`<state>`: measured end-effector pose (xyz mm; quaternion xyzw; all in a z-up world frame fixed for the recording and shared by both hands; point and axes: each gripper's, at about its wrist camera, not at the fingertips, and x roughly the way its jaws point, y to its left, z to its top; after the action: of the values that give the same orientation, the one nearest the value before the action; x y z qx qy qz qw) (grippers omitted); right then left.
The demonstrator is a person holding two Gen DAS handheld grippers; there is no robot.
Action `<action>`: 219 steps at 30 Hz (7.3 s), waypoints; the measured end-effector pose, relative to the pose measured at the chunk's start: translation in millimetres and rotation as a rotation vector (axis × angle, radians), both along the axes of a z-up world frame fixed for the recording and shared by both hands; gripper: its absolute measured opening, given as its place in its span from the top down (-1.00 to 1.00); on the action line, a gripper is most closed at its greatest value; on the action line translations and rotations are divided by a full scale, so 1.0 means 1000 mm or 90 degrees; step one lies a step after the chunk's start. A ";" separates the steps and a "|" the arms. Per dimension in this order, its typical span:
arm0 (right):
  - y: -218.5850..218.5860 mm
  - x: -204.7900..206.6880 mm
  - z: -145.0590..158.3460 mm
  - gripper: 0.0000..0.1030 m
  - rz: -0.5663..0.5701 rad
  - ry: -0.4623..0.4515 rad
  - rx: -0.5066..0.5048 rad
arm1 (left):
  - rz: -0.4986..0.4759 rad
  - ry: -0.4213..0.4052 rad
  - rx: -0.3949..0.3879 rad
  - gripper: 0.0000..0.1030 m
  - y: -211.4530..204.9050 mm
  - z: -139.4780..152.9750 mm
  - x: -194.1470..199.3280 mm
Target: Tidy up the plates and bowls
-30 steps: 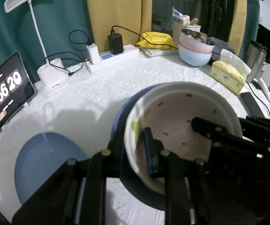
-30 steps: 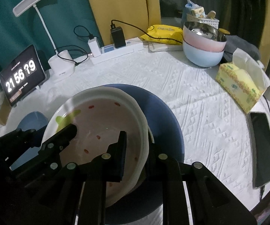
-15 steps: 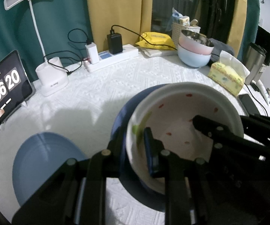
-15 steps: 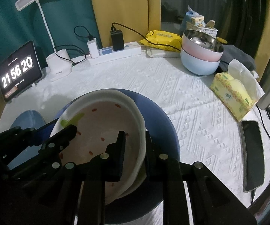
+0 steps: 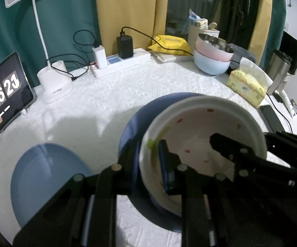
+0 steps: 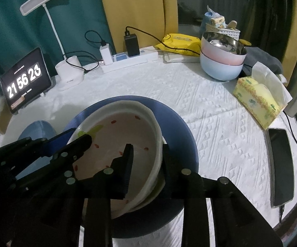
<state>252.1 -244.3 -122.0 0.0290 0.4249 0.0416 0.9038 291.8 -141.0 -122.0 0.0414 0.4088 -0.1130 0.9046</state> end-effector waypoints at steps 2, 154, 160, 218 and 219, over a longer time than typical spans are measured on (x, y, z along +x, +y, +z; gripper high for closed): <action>-0.001 -0.002 0.001 0.43 -0.002 0.000 0.007 | 0.001 -0.003 0.000 0.61 0.001 0.002 0.000; -0.064 -0.019 -0.016 0.82 -0.106 -0.041 0.115 | -0.028 -0.039 -0.050 0.85 0.024 -0.004 -0.010; -0.065 -0.021 -0.011 0.82 -0.106 -0.049 0.120 | -0.032 -0.052 -0.054 0.85 0.023 0.001 -0.012; 0.042 -0.019 0.036 0.85 0.000 -0.086 0.125 | 0.071 -0.114 -0.098 0.85 0.143 0.045 -0.050; 0.044 -0.018 0.036 0.85 0.003 -0.086 0.125 | 0.074 -0.113 -0.099 0.85 0.145 0.045 -0.050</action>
<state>233.8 -200.2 -85.6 0.1135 0.3573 0.0866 0.9230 242.3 4.3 -77.0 -0.0426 0.3186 -0.0879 0.9428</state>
